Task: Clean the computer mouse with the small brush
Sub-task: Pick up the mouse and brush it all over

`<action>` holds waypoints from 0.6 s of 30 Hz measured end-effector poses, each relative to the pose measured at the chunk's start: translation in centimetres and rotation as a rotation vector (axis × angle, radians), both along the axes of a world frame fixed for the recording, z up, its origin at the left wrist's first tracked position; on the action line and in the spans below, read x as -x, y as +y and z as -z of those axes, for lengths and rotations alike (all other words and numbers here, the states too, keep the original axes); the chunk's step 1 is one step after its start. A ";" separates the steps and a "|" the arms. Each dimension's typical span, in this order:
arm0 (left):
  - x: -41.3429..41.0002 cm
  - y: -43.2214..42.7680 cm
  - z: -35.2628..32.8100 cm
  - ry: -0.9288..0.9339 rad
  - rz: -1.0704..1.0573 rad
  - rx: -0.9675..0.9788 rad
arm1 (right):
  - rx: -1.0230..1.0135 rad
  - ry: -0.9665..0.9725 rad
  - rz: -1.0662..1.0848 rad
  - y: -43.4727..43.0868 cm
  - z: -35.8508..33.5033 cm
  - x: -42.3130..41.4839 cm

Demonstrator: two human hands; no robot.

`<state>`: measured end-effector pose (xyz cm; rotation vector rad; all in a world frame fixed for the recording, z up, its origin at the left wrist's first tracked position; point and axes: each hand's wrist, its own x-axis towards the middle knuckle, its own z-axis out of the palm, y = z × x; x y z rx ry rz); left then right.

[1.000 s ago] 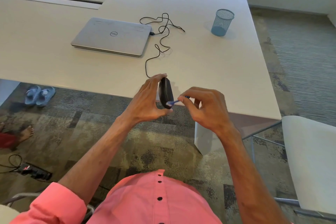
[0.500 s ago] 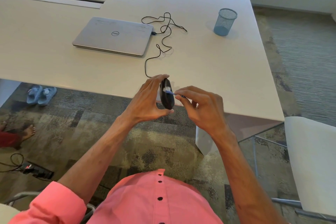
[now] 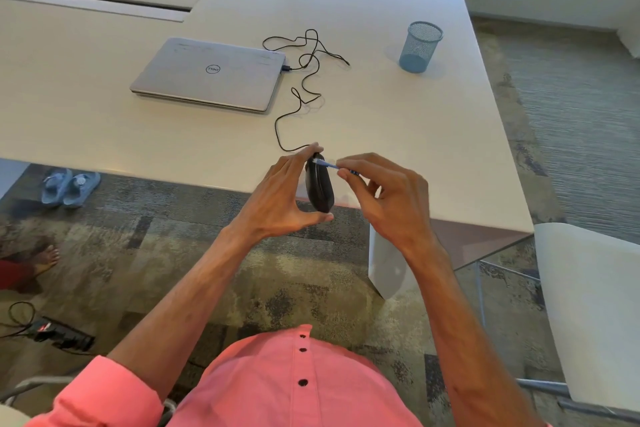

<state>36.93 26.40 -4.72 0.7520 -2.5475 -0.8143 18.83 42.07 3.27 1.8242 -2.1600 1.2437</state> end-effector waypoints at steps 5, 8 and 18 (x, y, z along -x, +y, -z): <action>-0.2 0.0 0.2 0.049 0.037 -0.006 | -0.106 0.073 -0.081 1.3 0.1 0.0; -0.2 0.4 0.5 0.059 0.028 -0.027 | -0.192 0.067 -0.136 2.2 -0.2 0.5; -0.6 1.2 -0.4 0.016 0.000 -0.023 | -0.063 -0.058 -0.028 2.2 0.4 -0.1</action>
